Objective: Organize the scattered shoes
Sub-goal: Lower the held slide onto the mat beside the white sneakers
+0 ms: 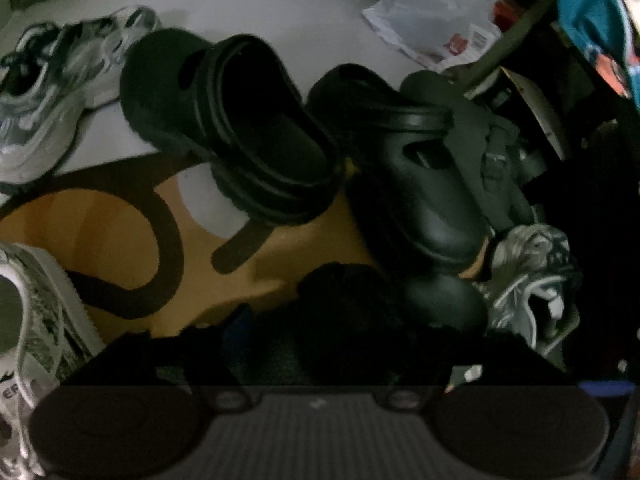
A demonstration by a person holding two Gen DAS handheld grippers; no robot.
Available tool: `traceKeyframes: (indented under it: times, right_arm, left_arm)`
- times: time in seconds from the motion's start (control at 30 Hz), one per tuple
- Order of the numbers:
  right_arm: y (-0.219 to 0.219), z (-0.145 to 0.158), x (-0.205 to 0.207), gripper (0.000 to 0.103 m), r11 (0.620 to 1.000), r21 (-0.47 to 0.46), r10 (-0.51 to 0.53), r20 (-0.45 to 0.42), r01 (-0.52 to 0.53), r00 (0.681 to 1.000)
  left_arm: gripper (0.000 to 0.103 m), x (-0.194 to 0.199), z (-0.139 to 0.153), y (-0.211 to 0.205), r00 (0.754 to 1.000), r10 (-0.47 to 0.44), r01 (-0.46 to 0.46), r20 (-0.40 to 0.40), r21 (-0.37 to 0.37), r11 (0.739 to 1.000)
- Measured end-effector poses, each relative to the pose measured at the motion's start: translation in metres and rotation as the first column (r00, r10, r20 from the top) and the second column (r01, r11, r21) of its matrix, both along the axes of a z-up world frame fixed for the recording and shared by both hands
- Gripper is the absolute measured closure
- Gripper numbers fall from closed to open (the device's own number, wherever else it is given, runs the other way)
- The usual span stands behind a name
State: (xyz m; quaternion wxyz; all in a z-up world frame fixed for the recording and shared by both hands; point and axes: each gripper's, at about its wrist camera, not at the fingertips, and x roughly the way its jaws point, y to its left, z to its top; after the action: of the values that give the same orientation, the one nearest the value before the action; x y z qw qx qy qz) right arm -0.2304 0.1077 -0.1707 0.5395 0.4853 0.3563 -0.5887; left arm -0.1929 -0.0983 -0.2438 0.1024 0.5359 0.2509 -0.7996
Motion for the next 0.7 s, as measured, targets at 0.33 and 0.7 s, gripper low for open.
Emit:
traceKeyframes:
  times: [0.33,0.7]
  right_arm:
    - [-0.001,0.004,0.005,0.018,1.000,-0.018,0.014,-0.017,-0.015,1.000]
    - [-0.008,0.009,0.008,0.018,0.999,-0.042,0.020,-0.036,-0.021,0.999]
  left_arm:
    - [0.062,0.015,0.028,0.015,0.997,-0.023,0.020,-0.068,-0.044,0.999]
    - [0.064,0.058,0.044,-0.008,0.960,0.201,-0.179,-0.193,0.126,0.976]
